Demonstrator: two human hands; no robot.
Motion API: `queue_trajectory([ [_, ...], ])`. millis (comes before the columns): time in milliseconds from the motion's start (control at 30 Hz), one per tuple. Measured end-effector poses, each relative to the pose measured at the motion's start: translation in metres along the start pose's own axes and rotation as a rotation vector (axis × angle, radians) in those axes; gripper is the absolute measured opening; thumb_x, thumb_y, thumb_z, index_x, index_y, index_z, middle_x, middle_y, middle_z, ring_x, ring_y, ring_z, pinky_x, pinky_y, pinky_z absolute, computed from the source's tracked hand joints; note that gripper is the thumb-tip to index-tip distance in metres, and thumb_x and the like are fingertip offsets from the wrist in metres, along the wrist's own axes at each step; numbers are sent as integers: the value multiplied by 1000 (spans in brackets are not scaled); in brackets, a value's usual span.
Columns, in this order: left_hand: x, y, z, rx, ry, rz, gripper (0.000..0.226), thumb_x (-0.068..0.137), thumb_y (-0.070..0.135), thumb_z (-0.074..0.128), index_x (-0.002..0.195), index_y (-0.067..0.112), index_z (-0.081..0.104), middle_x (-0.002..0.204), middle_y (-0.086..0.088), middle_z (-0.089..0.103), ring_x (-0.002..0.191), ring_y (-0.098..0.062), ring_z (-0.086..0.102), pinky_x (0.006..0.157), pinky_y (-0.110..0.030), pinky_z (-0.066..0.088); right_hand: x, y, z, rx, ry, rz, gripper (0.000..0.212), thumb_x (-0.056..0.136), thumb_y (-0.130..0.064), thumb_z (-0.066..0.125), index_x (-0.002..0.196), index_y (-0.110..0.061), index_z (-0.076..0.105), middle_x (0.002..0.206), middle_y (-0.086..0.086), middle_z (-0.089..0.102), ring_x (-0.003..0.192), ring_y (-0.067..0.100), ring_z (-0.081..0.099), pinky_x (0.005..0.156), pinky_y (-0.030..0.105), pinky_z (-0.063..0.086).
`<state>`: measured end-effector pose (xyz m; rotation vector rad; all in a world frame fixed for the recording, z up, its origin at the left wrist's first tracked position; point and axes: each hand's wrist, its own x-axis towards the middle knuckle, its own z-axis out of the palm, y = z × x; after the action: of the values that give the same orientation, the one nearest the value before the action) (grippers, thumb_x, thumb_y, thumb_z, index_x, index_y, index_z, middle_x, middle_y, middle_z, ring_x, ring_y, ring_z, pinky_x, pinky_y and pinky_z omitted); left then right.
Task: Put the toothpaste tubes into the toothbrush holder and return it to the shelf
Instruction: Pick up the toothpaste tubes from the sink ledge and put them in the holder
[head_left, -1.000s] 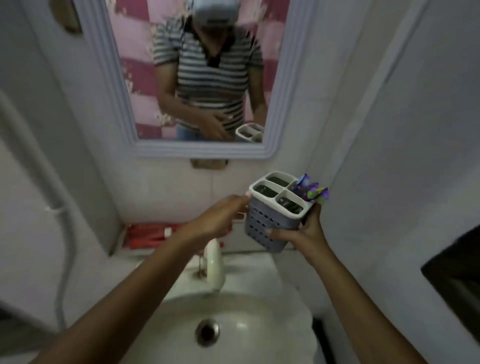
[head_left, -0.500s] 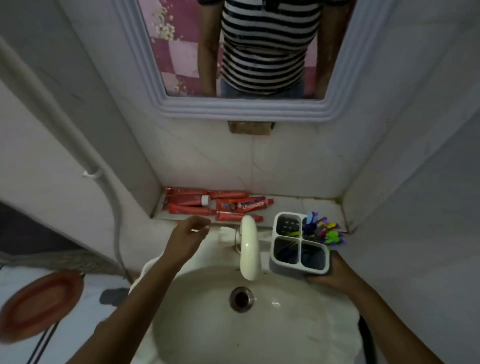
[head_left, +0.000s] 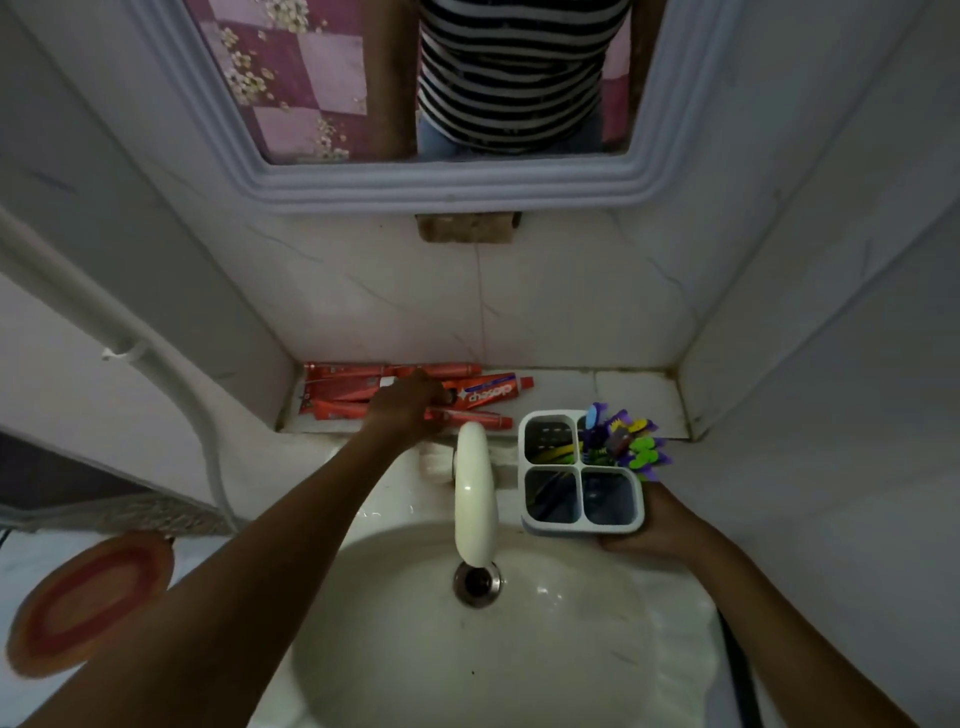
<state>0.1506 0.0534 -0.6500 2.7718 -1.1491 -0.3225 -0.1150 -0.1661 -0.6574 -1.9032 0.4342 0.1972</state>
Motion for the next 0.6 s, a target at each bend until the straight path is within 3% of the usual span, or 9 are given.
queue_trajectory([
  [133,8,1,-8,71,3,65,34,84,38,69,116,27,67,118,2,69,108,-17,63,87,-29,46,2,-1,3,26,1,-21,63,59,21,75,112,-5,53,97,-17,57,83,-26,55,68,-3,43],
  [233,3,1,-22,73,84,47,32,80,46,69,106,29,71,104,0,75,95,-20,66,83,-31,49,3,6,4,35,19,-24,67,57,22,77,111,-9,52,101,-15,58,87,-23,58,71,-1,45],
  [300,-6,4,-40,-38,184,4,27,79,47,69,96,26,71,94,1,74,86,-20,66,73,-29,48,2,8,3,26,22,-28,71,55,14,81,109,-20,52,105,-14,59,93,-19,58,75,1,46],
  [400,-25,23,-81,-312,313,-26,19,85,35,68,96,19,70,87,6,68,76,-13,63,61,-22,44,1,7,4,17,34,-34,70,48,-12,85,108,-31,52,108,-12,61,99,-14,58,81,5,47],
  [500,-42,54,-123,-669,309,-1,18,84,26,72,99,18,69,88,6,68,68,-12,70,60,-24,57,2,4,6,35,42,-30,71,45,-19,82,107,-33,51,107,-6,62,99,-14,58,80,4,47],
  [600,-50,82,-146,-580,265,131,20,82,23,74,100,16,70,89,5,67,70,-11,70,64,-23,58,1,1,8,47,43,-41,71,43,-27,80,109,-30,52,108,-15,60,98,-17,57,78,2,46],
])
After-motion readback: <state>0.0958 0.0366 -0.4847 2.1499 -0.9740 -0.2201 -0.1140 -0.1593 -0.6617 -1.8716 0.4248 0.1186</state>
